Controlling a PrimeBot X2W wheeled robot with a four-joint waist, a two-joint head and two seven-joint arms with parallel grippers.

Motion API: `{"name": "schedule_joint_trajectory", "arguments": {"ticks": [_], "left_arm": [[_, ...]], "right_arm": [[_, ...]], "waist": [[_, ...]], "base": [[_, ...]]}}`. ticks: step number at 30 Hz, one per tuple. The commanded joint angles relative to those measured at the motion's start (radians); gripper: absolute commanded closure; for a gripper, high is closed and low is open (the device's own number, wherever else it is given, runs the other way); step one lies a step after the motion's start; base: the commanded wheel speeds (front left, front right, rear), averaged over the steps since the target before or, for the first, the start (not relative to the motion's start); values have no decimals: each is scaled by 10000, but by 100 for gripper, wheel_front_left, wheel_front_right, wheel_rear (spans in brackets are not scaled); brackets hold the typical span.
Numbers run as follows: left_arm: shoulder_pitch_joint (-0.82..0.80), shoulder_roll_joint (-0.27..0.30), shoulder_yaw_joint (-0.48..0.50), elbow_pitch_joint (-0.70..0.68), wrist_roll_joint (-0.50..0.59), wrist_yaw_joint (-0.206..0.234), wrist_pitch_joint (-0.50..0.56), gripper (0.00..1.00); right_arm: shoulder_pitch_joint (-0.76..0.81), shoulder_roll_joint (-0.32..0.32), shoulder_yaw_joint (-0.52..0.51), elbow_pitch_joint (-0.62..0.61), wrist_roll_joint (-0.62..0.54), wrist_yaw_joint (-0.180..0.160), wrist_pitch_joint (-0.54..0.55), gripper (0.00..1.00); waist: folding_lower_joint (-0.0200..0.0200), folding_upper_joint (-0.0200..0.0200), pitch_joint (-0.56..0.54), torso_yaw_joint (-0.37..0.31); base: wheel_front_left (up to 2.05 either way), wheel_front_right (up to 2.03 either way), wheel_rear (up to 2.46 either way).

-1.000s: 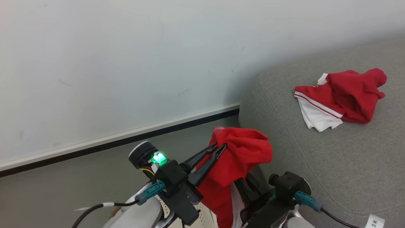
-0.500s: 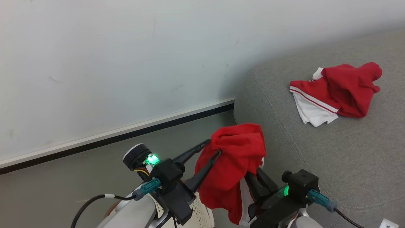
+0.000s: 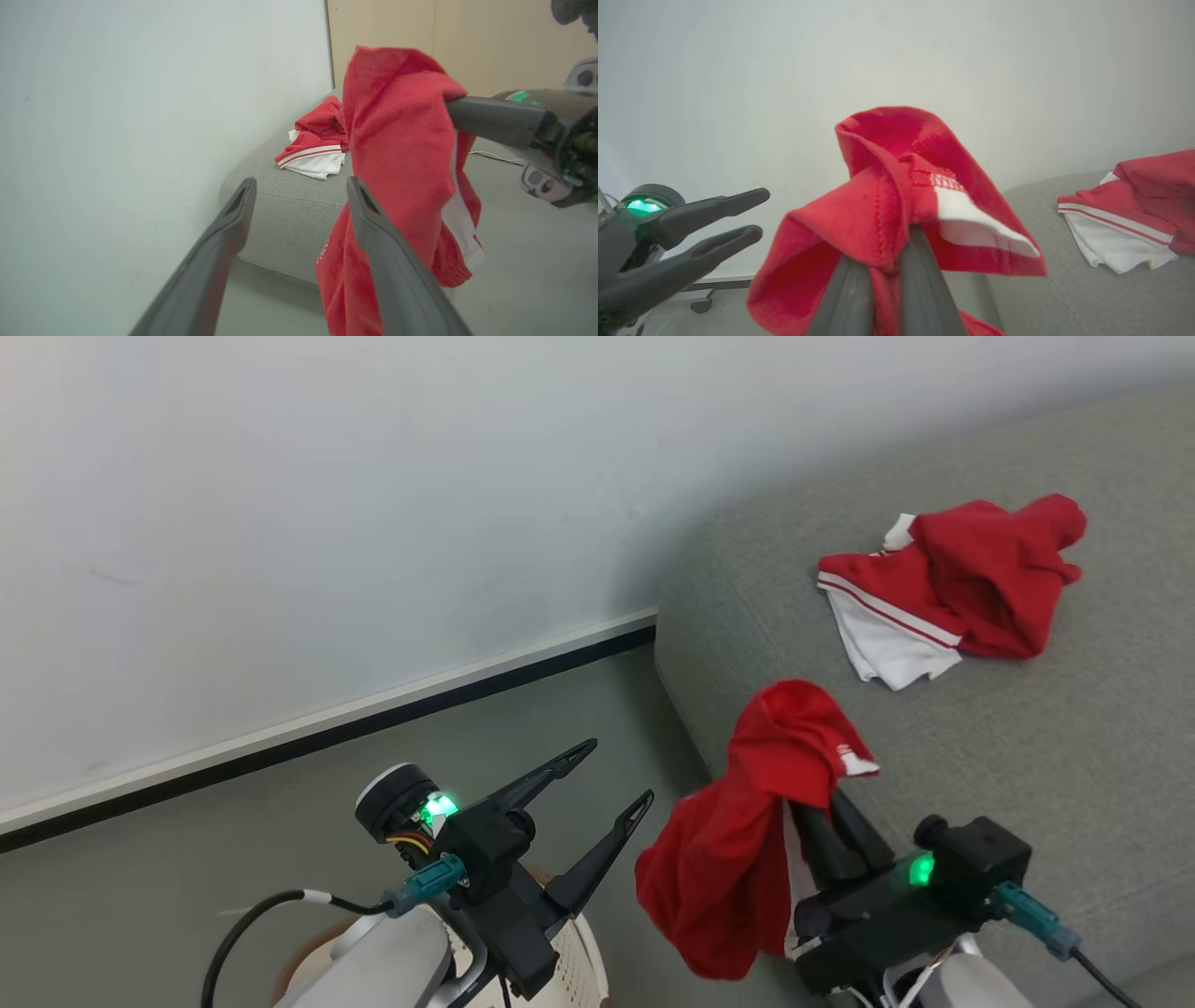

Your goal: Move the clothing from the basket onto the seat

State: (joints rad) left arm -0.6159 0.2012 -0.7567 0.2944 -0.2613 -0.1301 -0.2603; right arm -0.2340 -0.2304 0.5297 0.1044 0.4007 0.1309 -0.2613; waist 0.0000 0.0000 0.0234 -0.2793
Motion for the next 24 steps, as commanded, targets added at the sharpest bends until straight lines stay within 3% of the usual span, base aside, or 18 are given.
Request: {"name": "schedule_joint_trajectory", "arguments": {"ticks": [1, 18, 24], "left_arm": [[-106, 68, -57, 21, -94, 22, 22, 0], [-494, 424, -536, -152, -400, 6, 386, 0], [-740, 502, -1032, -301, -720, 0, 544, 0]], "right_arm": [[65, -46, -185, -211, -183, -3, -47, 100], [188, 261, -1395, -1800, -1147, -3, -47, 100], [403, 418, -1928, -2138, -1119, -3, -47, 100]], "waist": [[0, 0, 168, -351], [0, 0, 1355, -2332], [0, 0, 1793, -2617]], "base": [[0, 0, 0], [0, 0, 0], [0, 0, 0]]}}
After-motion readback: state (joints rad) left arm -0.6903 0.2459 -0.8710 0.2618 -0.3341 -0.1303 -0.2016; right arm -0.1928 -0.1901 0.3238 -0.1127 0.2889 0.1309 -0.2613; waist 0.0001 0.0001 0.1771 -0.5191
